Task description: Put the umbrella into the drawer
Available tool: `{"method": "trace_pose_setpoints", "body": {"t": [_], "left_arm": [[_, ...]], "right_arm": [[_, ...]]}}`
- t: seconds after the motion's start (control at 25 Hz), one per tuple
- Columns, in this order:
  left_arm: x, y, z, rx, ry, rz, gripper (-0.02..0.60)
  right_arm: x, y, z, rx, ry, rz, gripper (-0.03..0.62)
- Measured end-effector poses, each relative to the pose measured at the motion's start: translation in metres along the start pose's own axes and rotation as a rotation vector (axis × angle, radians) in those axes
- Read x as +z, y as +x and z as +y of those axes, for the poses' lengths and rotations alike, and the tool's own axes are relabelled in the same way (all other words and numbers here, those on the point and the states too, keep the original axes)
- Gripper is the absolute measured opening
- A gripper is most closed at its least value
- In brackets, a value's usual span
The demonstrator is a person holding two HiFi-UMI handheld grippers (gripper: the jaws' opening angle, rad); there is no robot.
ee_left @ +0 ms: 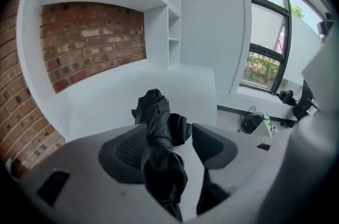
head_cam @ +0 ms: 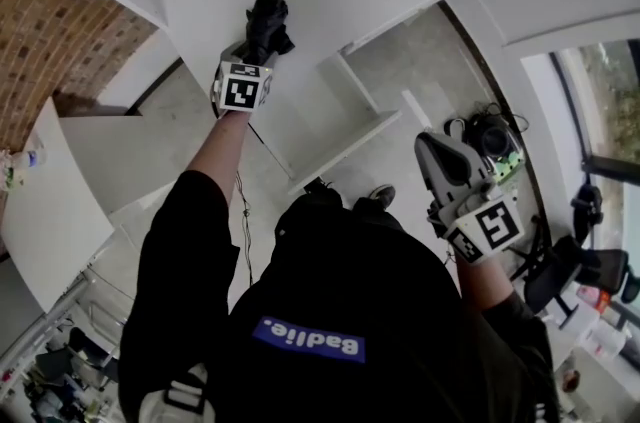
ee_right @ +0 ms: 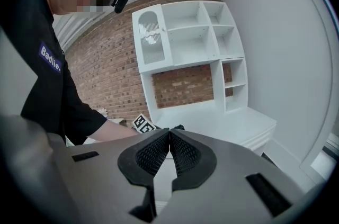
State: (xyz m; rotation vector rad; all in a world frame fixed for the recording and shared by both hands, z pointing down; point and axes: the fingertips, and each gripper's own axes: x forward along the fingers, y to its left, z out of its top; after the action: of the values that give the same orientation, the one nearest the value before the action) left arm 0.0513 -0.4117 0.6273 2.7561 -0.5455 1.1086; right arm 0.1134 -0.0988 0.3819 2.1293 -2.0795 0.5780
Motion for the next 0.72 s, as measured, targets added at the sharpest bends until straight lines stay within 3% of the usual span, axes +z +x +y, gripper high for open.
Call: {"method": "trace_pose_setpoints", "body": {"t": [0.28, 0.48, 0.72], "left_arm": [[-0.014, 0.042, 0.009, 0.013, 0.022, 0.125, 0.329], [-0.026, 0.06, 0.02, 0.027, -0.048, 0.175, 0.374], [-0.045, 0.072, 0.028, 0.042, -0.113, 0.247, 0.366]], "right_arm": [[-0.011, -0.015, -0.017, -0.06, 0.02, 0.015, 0.031], [-0.016, -0.03, -0.035, -0.113, 0.036, 0.028, 0.031], [-0.026, -0.041, -0.046, -0.147, 0.051, 0.064, 0.031]]}}
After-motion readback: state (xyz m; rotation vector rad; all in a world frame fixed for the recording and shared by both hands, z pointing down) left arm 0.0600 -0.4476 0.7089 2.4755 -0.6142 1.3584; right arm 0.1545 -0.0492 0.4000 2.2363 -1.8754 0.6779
